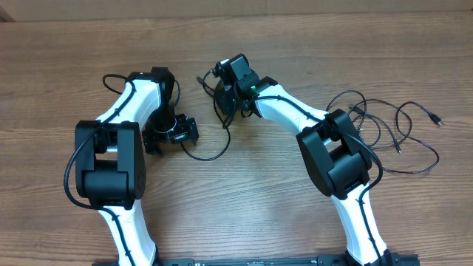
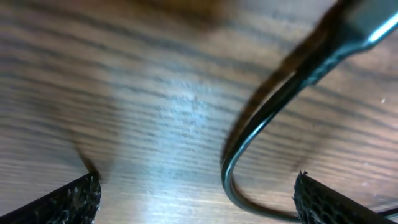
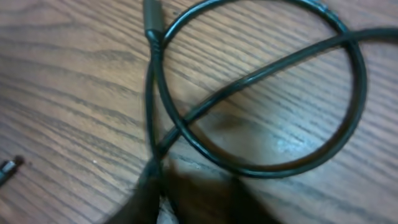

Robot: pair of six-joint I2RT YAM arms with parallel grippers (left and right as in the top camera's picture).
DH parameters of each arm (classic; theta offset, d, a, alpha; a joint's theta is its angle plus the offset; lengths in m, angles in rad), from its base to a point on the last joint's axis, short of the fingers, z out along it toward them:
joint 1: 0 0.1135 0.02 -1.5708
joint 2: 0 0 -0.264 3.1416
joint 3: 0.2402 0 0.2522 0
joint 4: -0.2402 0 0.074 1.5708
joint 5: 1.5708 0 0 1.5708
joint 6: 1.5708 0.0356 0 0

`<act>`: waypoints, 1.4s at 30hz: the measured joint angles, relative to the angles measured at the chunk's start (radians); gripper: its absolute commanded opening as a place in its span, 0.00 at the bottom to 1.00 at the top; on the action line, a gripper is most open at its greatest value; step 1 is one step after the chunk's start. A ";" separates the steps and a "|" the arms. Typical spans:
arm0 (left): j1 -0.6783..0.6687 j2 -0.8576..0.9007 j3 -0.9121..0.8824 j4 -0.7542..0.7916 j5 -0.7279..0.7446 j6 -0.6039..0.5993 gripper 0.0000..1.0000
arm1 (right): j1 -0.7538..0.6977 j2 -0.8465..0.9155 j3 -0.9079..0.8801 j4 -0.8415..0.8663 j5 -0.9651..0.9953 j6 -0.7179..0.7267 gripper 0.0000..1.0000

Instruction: Untangle cables

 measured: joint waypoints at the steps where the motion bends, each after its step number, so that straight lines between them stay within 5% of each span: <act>1: 0.000 -0.002 0.000 0.011 -0.006 0.000 1.00 | 0.000 0.000 0.000 -0.002 0.000 0.004 0.05; 13: 0.000 -0.021 0.006 0.245 -0.055 0.000 1.00 | 0.003 -0.006 0.024 -0.108 0.013 0.063 0.04; 15: 0.000 -0.021 0.006 0.273 -0.056 0.000 1.00 | 0.003 -0.016 0.024 -0.146 0.017 0.092 0.24; 19: 0.000 -0.021 0.007 0.313 -0.058 0.000 1.00 | 0.004 -0.027 0.023 -0.175 0.011 0.122 0.33; 39: 0.000 -0.021 0.007 0.331 -0.058 0.001 1.00 | 0.123 -0.042 -0.037 -0.069 0.208 0.188 0.25; 42: 0.000 -0.021 0.007 0.331 -0.058 0.001 0.99 | 0.141 -0.042 -0.037 -0.086 0.240 0.191 0.32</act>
